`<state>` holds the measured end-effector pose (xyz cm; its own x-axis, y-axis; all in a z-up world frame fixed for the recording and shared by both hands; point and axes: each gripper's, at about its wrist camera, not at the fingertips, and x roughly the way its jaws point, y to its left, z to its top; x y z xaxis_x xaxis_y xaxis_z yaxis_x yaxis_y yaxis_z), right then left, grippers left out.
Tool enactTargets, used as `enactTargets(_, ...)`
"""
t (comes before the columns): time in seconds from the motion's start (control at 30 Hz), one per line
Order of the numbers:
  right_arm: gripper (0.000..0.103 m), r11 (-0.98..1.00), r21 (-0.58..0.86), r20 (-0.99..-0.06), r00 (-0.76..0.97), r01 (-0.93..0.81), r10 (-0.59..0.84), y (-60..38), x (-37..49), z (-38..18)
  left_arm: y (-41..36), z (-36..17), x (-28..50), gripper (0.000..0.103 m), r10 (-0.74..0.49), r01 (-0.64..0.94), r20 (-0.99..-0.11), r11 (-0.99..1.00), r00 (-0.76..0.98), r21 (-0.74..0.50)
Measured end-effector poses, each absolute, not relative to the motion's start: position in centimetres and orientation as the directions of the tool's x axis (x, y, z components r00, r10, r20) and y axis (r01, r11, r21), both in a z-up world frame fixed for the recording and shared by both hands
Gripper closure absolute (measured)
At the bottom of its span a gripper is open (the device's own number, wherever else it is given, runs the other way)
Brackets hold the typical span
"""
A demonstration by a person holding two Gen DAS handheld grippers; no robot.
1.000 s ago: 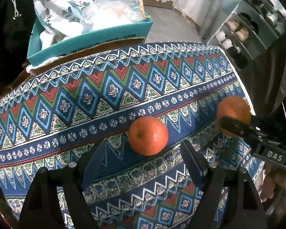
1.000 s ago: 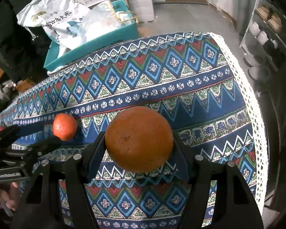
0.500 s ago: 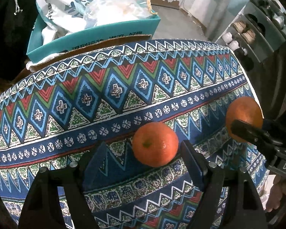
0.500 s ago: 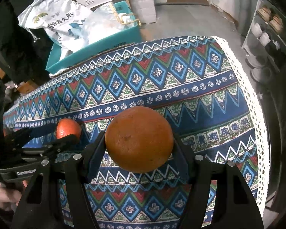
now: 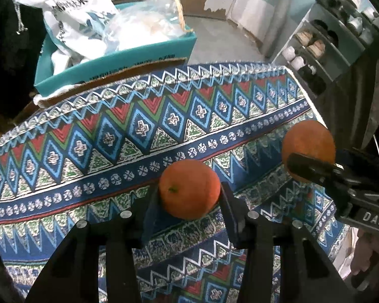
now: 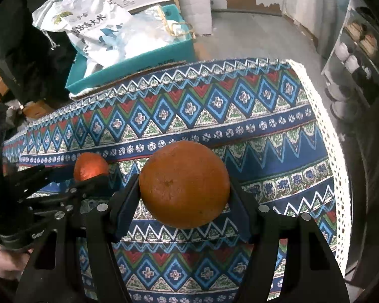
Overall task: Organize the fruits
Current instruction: 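Lift and carry the tangerine and orange over the glass plate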
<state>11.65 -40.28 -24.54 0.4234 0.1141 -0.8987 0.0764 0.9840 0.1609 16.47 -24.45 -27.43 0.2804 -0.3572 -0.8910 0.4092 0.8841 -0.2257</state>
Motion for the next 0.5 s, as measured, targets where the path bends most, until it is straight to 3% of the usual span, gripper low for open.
enactTargets(0.5, 0.036, 0.991, 0.131, -0.851, 0.511, -0.012, 0.119, -36.9, 10.6, -19.1, -22.1, -19.7, 13.9, 0.056, -0.365, 0.414, -0.843, 0.890, 0.395, -0.191)
